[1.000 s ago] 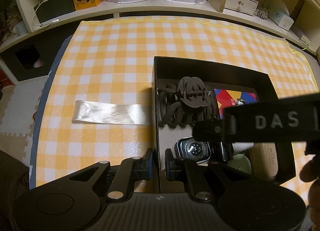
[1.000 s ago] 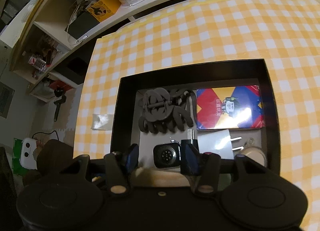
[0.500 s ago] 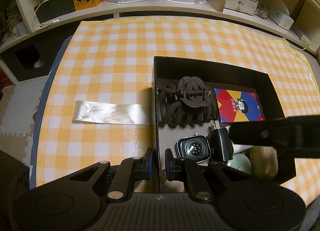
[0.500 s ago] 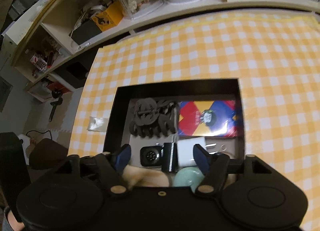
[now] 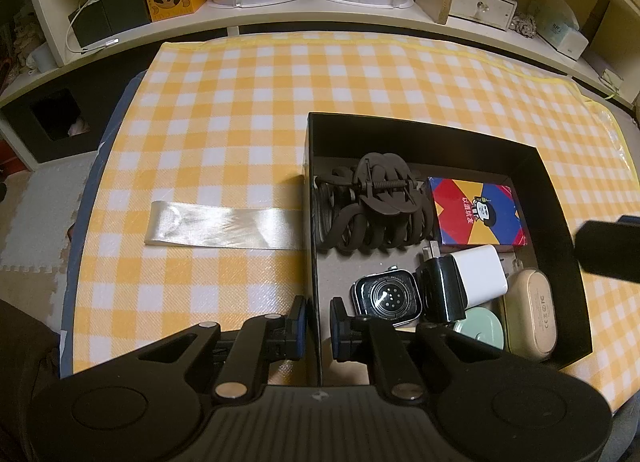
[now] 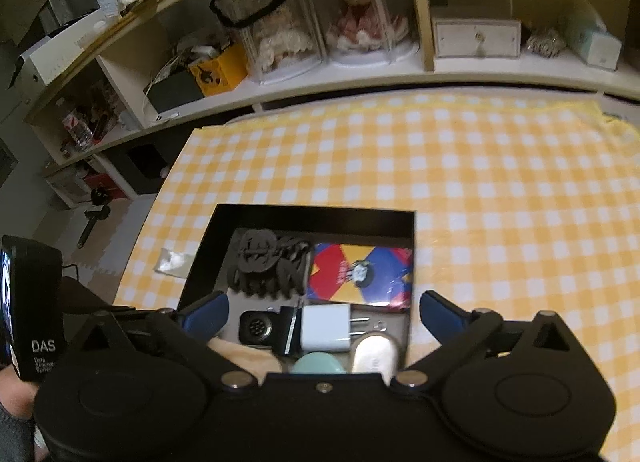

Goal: Organize rigid objects

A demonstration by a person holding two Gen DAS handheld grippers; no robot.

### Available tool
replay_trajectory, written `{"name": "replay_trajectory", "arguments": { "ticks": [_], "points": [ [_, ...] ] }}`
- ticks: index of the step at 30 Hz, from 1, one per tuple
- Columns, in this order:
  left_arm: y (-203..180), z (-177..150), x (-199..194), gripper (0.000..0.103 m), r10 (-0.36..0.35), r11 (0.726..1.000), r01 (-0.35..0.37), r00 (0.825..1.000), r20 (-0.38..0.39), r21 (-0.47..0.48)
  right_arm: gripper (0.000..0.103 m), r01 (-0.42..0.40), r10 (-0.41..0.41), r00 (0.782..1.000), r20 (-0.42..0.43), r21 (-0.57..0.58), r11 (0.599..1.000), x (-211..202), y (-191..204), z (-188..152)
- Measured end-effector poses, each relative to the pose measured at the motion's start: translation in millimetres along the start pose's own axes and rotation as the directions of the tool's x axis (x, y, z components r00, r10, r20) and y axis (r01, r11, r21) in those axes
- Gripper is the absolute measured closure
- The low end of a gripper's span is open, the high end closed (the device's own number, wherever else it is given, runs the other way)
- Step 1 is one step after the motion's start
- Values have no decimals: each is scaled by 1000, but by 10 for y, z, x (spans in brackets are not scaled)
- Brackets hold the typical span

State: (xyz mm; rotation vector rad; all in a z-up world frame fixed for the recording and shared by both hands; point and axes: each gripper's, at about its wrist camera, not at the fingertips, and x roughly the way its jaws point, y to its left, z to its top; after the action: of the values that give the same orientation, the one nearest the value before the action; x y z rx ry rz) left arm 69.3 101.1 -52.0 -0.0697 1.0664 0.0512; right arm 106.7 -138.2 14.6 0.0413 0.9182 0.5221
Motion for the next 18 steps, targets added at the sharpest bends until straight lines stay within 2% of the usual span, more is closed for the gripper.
{"name": "replay_trajectory", "arguments": {
  "ticks": [10, 18],
  "points": [
    [10, 6, -6, 91, 0, 1000, 0, 1000, 3, -1, 0, 42, -40, 997, 66, -23, 999, -184, -152, -57],
    [4, 12, -226, 89, 19, 1000, -18, 997, 79, -6, 0, 52, -49, 994, 102, -33, 998, -287, -223, -116]
  ]
}}
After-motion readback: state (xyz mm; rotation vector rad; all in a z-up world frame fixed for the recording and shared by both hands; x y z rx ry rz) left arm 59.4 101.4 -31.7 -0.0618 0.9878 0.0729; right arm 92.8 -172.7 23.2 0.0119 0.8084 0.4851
